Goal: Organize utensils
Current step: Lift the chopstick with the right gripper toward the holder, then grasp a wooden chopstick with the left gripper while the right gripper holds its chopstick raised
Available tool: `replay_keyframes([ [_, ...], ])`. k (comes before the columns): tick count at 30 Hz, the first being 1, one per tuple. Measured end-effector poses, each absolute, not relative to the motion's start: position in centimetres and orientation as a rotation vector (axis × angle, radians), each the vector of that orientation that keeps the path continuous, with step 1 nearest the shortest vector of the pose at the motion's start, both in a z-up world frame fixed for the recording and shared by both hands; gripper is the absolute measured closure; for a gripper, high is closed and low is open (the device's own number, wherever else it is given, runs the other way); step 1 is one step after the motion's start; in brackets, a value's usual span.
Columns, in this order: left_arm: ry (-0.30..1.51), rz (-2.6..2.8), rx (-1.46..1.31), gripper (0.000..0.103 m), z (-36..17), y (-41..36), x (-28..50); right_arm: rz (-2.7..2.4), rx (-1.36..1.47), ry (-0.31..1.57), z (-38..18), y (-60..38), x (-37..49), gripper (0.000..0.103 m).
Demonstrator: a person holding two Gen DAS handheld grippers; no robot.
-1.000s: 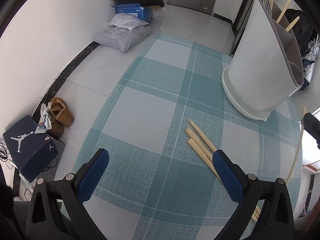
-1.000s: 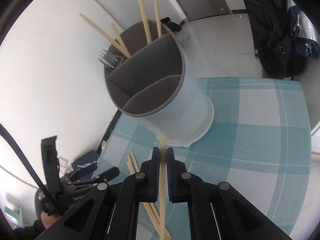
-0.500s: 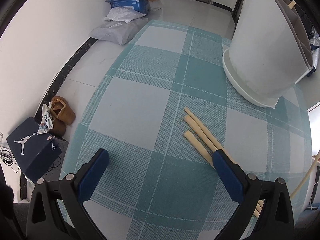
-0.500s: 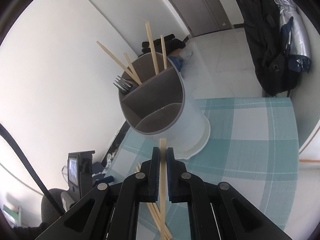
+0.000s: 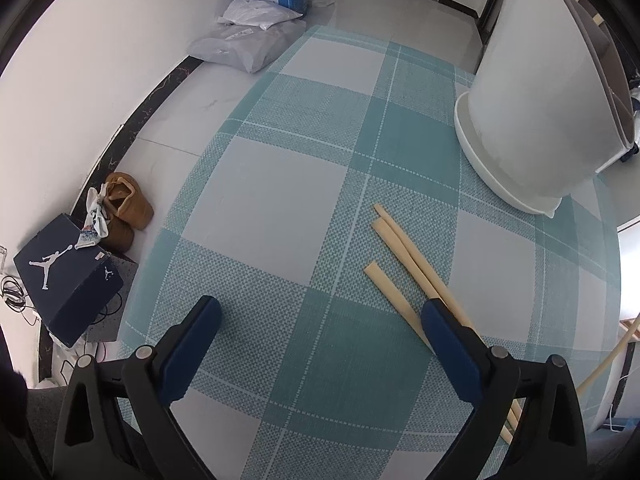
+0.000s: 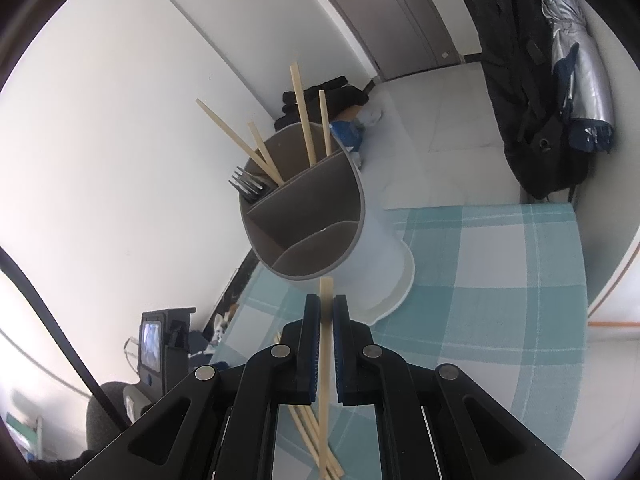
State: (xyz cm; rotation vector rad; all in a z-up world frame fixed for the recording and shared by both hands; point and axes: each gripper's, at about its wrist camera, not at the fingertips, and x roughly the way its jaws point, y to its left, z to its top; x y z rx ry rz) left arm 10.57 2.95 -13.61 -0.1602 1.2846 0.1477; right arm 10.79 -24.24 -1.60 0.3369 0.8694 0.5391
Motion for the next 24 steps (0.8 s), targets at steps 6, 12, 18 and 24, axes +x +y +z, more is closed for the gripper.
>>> replay_keyframes([
  [6,1.296,0.188,-0.15,0.021,-13.3,2.5,10.9,0.544,0.345,0.839,-0.6,-24.8,10.5,0.097],
  [12,1.274,0.268,-0.206,0.038,-13.0,2.4,10.4,0.55,0.354,0.82,0.1,-25.3,10.0,0.097],
  [18,1.268,0.294,-0.234,0.071,-12.8,1.5,10.9,0.538,0.349,0.814,0.3,-25.6,9.7,0.097],
  [24,1.272,0.321,-0.313,0.096,-12.8,1.9,11.4,0.519,0.34,0.804,0.5,-26.0,9.5,0.097],
])
